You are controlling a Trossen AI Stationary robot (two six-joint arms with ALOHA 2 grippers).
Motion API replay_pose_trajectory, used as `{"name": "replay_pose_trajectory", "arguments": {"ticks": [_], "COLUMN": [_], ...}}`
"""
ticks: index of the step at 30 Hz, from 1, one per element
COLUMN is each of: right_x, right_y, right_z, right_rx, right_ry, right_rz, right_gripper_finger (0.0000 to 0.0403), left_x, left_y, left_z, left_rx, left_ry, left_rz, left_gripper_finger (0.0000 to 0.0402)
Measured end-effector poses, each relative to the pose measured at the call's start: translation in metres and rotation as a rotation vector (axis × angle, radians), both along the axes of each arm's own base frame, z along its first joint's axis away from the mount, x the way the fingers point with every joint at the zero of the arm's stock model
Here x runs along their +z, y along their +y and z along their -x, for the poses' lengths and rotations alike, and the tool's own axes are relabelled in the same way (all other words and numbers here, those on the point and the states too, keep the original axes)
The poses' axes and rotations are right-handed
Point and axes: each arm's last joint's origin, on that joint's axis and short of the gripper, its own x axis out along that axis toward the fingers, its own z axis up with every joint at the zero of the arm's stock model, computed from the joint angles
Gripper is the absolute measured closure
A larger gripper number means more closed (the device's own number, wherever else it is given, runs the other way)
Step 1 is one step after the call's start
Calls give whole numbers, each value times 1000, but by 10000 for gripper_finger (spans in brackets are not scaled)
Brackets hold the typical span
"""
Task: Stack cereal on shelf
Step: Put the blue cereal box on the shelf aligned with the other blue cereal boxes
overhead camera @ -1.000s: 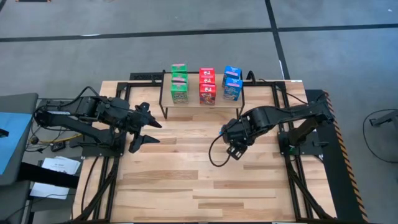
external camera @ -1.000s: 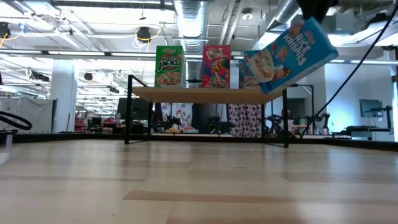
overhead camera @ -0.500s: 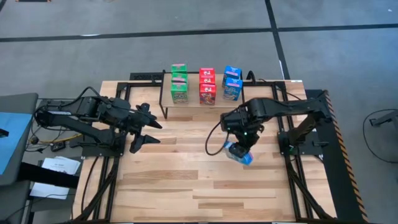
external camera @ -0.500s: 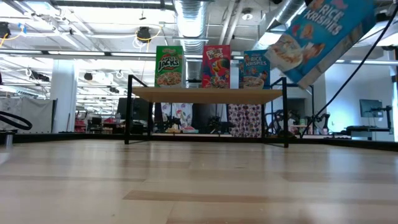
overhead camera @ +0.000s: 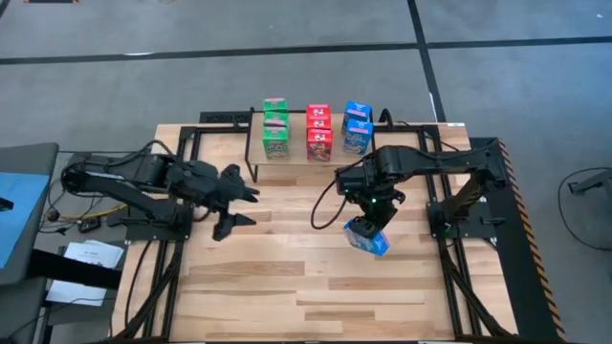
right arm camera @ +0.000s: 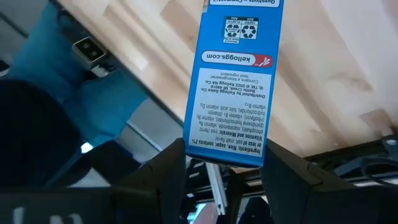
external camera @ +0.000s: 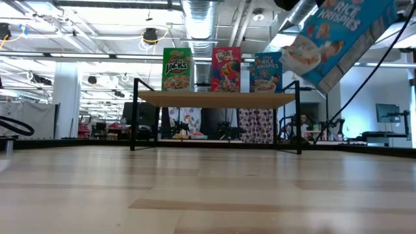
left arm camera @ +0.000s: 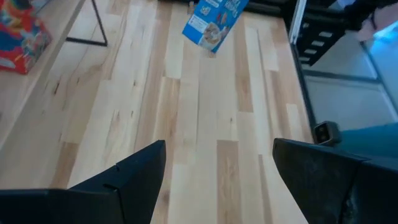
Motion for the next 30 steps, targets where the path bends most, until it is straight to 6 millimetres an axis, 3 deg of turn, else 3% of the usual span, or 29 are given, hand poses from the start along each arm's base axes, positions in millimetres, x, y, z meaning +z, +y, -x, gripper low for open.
{"name": "replay_pose_trajectory", "arguments": {"ticks": [12,20,30], "right_x": [-17,-23,-23], "right_y": [25,46,62], "right_z": [-14,-12,-12], "right_rx": [117,203,262], "right_ry": [36,50,-4], "right_rz": [-84,-77,-81], "right_gripper_finger": [203,203,203], "left_x": [-20,-39,-96], "left_y": [-33,-53,-59], "left_z": [-53,-67,-75], "left_rx": [-150,-183,-147], "left_ry": [-47,-27,-198], "left_rz": [-111,-107,-20], "left_gripper_finger": [118,118,118]}}
